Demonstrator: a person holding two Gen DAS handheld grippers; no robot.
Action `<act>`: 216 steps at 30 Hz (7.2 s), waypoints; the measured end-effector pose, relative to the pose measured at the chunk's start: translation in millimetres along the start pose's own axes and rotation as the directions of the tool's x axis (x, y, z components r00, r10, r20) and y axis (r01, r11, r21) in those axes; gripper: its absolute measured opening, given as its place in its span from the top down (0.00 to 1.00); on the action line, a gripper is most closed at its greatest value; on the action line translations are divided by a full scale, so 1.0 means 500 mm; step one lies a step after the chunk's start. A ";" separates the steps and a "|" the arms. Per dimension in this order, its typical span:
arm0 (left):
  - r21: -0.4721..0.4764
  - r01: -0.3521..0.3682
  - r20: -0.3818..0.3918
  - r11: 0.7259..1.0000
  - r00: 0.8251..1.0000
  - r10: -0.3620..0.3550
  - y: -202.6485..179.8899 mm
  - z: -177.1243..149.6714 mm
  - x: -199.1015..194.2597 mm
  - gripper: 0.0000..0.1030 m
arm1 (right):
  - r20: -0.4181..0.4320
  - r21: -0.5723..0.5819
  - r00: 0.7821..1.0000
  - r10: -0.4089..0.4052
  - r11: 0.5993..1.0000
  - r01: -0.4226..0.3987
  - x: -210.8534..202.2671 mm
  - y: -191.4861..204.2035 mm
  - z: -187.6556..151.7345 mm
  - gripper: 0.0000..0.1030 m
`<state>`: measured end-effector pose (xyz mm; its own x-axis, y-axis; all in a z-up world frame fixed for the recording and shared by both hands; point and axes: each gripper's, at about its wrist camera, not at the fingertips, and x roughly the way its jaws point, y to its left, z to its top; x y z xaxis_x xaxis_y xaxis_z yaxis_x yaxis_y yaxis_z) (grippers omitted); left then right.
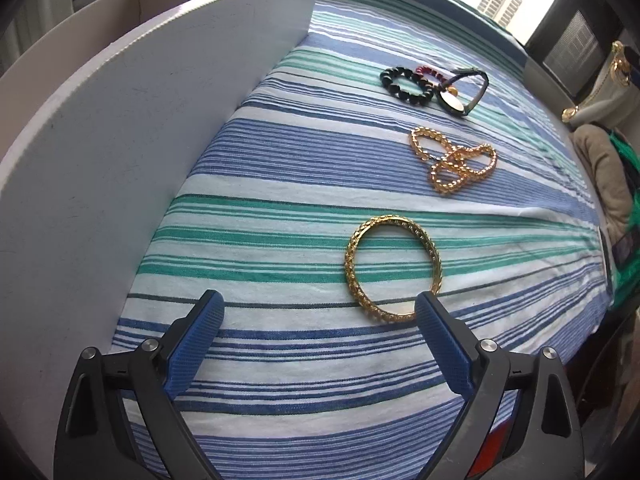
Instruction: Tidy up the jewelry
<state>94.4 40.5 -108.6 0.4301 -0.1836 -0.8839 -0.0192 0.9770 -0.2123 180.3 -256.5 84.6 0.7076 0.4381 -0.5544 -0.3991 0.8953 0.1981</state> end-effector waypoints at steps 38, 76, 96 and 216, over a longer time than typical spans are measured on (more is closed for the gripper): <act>-0.144 -0.014 0.307 0.989 0.950 0.058 0.160 0.095 -0.365 0.98 | -0.030 -0.087 0.979 0.203 0.975 -0.205 0.004 0.214 -0.050 0.76; -0.219 -0.173 0.272 0.960 0.934 0.230 0.291 0.140 -0.323 0.22 | -0.137 -0.216 0.975 0.176 0.955 -0.203 0.261 0.441 0.116 0.40; 0.183 -0.102 0.079 0.978 0.993 0.089 -0.114 -0.025 0.014 0.13 | -0.257 -0.021 0.914 -0.313 0.948 0.319 0.108 0.037 -0.337 0.38; 0.074 0.238 0.182 0.969 0.952 -0.247 -0.073 0.104 -0.221 0.95 | -0.203 -0.077 0.979 0.024 0.996 -0.040 0.153 0.020 -0.134 0.81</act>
<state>94.5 30.9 18.7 0.5785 -0.3967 -0.7127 0.1503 0.9107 -0.3848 191.4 -219.3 -9.9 0.5650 0.4337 -0.7020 -0.4709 0.8681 0.1573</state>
